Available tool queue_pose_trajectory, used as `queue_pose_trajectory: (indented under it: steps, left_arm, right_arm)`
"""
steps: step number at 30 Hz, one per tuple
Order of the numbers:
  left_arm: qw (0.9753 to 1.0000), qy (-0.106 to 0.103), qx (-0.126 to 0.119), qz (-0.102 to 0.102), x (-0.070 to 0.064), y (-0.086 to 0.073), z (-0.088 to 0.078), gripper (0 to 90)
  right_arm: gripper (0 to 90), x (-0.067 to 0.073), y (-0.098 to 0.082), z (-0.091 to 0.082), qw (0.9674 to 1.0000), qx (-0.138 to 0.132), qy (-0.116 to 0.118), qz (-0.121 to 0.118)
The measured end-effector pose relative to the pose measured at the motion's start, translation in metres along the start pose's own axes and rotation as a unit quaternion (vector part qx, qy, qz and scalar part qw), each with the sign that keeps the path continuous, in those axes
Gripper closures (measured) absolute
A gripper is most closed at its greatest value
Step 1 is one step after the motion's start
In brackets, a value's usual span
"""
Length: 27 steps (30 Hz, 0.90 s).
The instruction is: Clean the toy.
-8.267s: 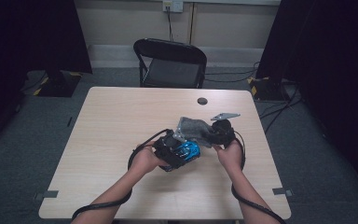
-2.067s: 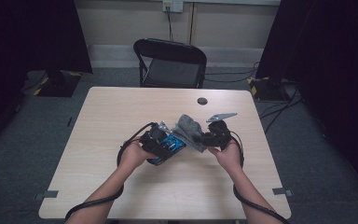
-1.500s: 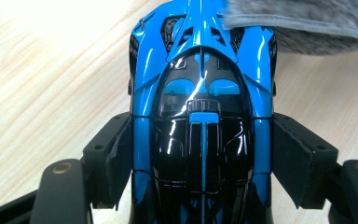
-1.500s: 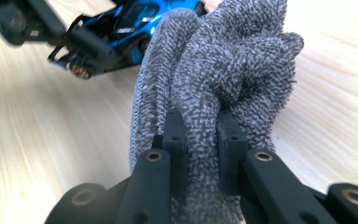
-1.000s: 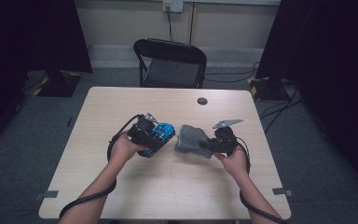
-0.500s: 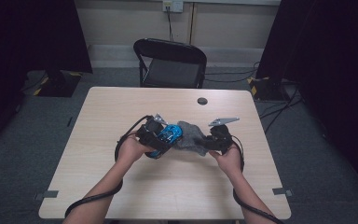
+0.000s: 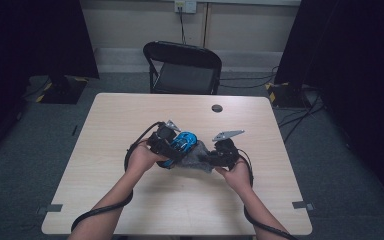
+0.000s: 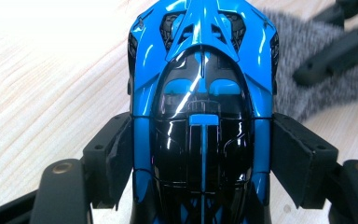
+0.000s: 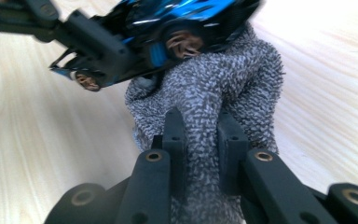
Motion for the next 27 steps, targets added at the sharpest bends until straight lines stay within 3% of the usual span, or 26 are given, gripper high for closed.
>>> queue_pose_trajectory:
  steps: [20, 27]
  left_arm:
    - [0.9999, -0.001, 0.002, -0.011, 0.005, 0.014, 0.006, 28.1]
    - [0.9999, 0.003, -0.001, -0.011, 0.005, 0.021, 0.006, 28.1]
  right_arm:
    - [77.3, 0.025, -0.005, 0.019, 0.999, 0.002, 0.043, -0.013]
    - [77.2, 0.04, -0.007, 0.026, 0.9974, 0.005, 0.069, -0.02]
Point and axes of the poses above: each handheld gripper's, and its own axes: z roughly forward along the jaws, y roughly out of its top, x roughly to its left, the point moved 9 cm from there along z, roughly forward along the jaws, and after that the axes turned 10 degrees about -x, right-handed, at the moved point
